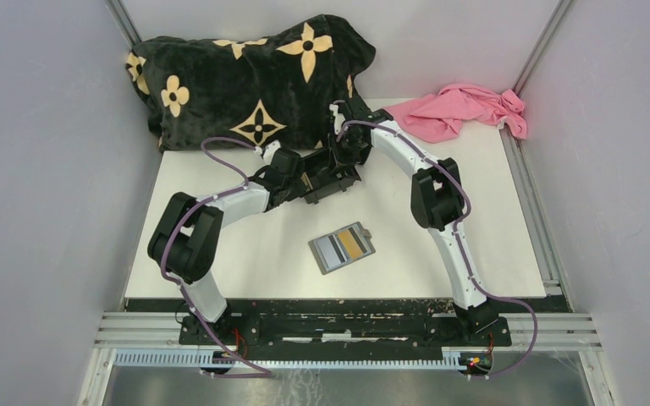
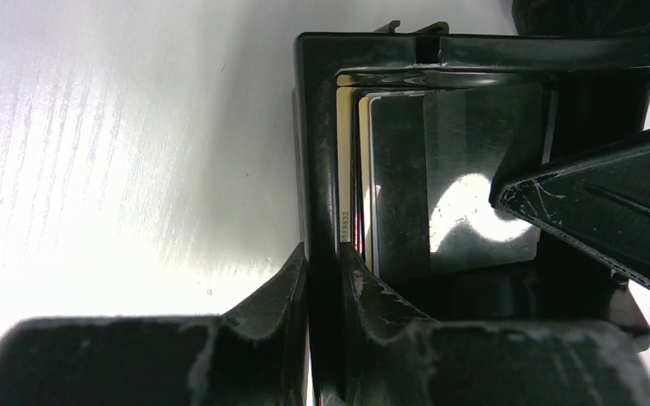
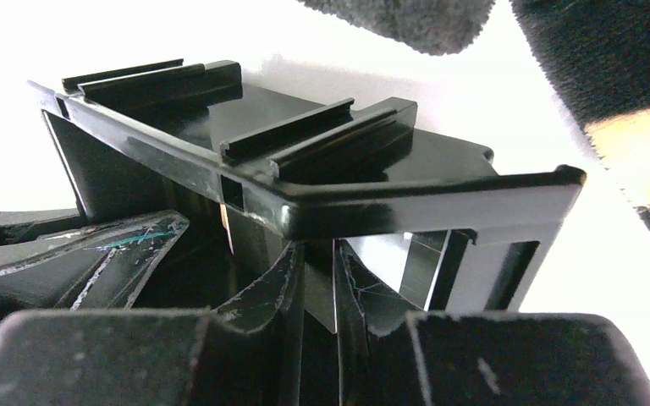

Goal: Put the credit cards into the card holder
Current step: Pick up the credit card from the storage box.

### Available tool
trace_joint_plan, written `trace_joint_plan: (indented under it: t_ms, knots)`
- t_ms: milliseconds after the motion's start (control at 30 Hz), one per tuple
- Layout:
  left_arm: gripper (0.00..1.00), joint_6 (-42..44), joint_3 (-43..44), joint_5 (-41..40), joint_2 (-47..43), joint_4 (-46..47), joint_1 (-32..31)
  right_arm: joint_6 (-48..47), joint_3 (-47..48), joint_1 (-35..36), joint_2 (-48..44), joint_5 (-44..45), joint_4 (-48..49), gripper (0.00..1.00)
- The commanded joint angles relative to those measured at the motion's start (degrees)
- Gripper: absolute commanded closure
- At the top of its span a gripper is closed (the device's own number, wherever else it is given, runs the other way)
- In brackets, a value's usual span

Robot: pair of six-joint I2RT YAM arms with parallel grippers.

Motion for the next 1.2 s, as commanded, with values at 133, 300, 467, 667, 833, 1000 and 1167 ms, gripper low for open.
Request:
trace_joint_plan:
  t_ms: [133, 300, 467, 667, 833, 1000, 1167]
  knots:
    - [0.79, 3.69, -1.79, -0.50, -0.45, -4.73, -0.10, -1.48, -0.53, -0.98, -4.43, 3.87, 4.99, 0.87]
    - [0.79, 3.73, -1.70, -0.68, -0.85, -4.87, -0.15, -0.79, -2.70, -1.00, -6.22, 3.43, 7.80, 0.94]
    - [0.79, 3.61, -0.74, -0.78, -1.15, -4.87, -0.08, -0.19, -4.14, -1.06, -7.69, 2.50, 9.78, 0.99]
    - [0.73, 3.65, 1.26, -1.52, -2.33, -4.87, -0.10, 0.20, -6.42, -1.07, -10.74, 2.59, 12.24, 0.99]
    - [0.65, 3.78, 3.83, -2.48, -3.35, -6.01, -0.19, 0.43, -8.87, -1.06, -13.90, 3.42, 14.53, 0.99]
    - [0.61, 3.48, 5.60, -3.79, -4.68, -7.45, -0.30, 0.16, -9.87, -1.07, -16.07, 3.32, 14.53, 0.99]
    - [0.58, 3.33, 7.29, -5.45, -6.67, -8.55, -0.91, 0.28, -14.05, -1.09, -20.23, 3.41, 15.85, 0.99]
